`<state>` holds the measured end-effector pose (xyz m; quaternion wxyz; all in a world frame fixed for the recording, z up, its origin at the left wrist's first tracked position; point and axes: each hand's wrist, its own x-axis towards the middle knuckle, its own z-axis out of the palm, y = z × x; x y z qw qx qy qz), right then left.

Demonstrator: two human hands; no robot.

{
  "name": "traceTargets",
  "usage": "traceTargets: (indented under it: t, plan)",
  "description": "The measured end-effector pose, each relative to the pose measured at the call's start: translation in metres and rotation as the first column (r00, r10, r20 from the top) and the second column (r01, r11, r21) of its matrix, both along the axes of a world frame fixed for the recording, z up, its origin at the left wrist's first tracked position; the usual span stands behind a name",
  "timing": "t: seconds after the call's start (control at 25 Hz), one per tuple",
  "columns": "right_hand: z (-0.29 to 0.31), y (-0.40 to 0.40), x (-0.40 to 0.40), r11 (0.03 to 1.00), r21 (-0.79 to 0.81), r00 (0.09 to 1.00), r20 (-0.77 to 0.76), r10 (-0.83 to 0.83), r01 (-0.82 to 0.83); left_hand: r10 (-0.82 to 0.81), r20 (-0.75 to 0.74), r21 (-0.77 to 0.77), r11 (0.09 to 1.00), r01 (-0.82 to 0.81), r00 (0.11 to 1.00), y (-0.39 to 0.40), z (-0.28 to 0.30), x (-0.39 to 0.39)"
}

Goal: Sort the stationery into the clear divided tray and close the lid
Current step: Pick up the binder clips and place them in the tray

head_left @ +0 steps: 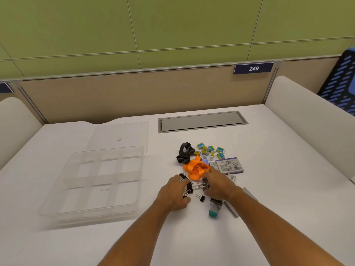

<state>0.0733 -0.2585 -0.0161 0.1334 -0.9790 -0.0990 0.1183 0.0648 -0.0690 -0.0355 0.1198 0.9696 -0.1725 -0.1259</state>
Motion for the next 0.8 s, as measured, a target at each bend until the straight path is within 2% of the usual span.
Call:
traceTargets:
  t: [0.44,0.64,0.8]
  plan:
    - [0.012,-0.020,-0.009,0.978,0.151,0.989,0.001,-0.147,0.145,0.063,0.028,0.074,0.995,-0.065,0.998,-0.023,-0.001,0.016]
    - [0.019,-0.012,-0.012,0.960,0.223,0.983,0.042,-0.180,0.167,0.097,0.086,-0.022,0.995,-0.095,0.992,-0.016,0.010,0.010]
    - [0.029,0.002,-0.010,0.964,0.234,0.976,0.147,-0.164,0.126,0.107,0.147,-0.131,0.987,-0.088,0.983,0.001,0.024,0.002]
